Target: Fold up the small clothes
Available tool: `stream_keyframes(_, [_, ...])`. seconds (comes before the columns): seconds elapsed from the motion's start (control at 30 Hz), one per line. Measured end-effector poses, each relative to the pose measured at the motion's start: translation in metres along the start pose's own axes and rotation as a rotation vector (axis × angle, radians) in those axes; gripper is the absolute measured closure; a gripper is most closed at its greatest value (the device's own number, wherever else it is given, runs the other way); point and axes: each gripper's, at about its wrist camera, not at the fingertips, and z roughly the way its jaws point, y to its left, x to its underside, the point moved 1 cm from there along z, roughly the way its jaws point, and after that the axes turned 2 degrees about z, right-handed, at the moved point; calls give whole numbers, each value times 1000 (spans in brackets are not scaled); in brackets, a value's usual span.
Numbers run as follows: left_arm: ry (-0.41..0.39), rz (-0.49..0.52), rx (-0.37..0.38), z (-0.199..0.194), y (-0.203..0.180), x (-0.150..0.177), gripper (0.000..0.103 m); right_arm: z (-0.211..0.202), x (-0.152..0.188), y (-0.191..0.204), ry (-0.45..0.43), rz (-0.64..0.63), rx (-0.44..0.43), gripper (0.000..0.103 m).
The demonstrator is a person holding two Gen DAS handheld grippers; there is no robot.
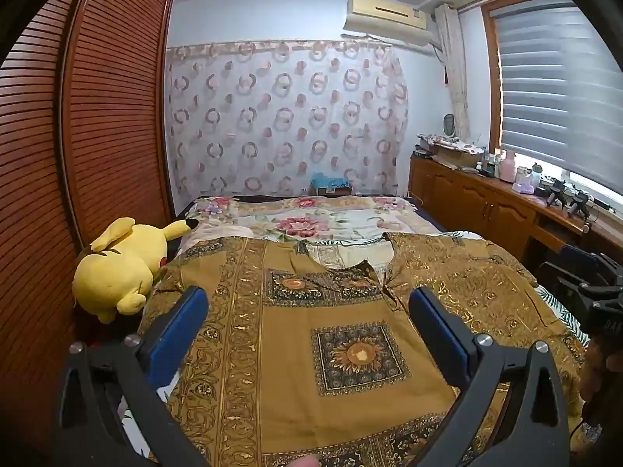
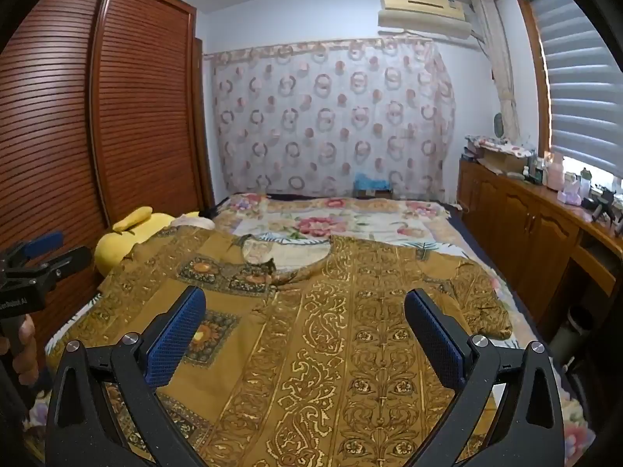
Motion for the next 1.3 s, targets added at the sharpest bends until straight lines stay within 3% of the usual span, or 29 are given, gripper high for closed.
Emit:
stream_keyframes(0.13, [26,-4,-2,2,0,0,0,0,0,0,0,-1,0,0])
stream_keyframes(1.3, [13,10,-17,-4,-1,1,0,-3,-3,2,-11,-2,2,0])
